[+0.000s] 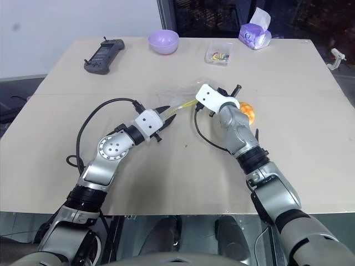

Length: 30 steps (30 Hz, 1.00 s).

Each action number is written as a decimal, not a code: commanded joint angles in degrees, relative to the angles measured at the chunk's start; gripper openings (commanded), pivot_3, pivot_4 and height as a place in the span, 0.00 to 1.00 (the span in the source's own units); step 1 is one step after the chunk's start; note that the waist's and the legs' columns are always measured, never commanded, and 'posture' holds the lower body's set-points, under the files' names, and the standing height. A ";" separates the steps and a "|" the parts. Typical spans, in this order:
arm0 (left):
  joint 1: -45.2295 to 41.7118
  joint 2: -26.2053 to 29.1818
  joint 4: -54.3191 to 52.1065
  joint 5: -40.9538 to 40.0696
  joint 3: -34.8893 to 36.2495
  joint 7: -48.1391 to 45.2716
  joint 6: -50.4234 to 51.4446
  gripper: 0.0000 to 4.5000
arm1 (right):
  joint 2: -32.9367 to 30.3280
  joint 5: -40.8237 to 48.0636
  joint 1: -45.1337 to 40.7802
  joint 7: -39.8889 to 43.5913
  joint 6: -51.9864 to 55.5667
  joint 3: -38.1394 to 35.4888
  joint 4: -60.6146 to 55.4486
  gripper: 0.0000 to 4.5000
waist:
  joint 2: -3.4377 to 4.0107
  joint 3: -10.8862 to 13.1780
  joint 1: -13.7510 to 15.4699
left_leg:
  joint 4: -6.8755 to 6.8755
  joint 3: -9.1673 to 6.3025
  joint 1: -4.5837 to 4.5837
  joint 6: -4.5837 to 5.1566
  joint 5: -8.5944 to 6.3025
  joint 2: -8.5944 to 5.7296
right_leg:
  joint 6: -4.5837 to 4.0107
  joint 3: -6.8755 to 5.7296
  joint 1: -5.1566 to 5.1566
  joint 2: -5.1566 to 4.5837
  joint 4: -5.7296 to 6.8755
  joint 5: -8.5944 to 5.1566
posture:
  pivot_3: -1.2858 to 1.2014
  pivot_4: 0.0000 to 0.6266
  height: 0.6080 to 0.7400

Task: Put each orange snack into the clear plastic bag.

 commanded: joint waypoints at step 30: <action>-3.05 -2.37 3.39 3.38 -0.44 2.36 -1.61 0.01 | 0.22 -0.08 -0.41 -0.08 1.01 -0.48 -3.71 0.00 | 0.00 0.00 -0.02 | 0.01 -0.01 0.00 0.00 0.00 -0.01 | 0.00 -0.01 0.00 0.00 0.01 0.00 | 0.52 0.24 1.00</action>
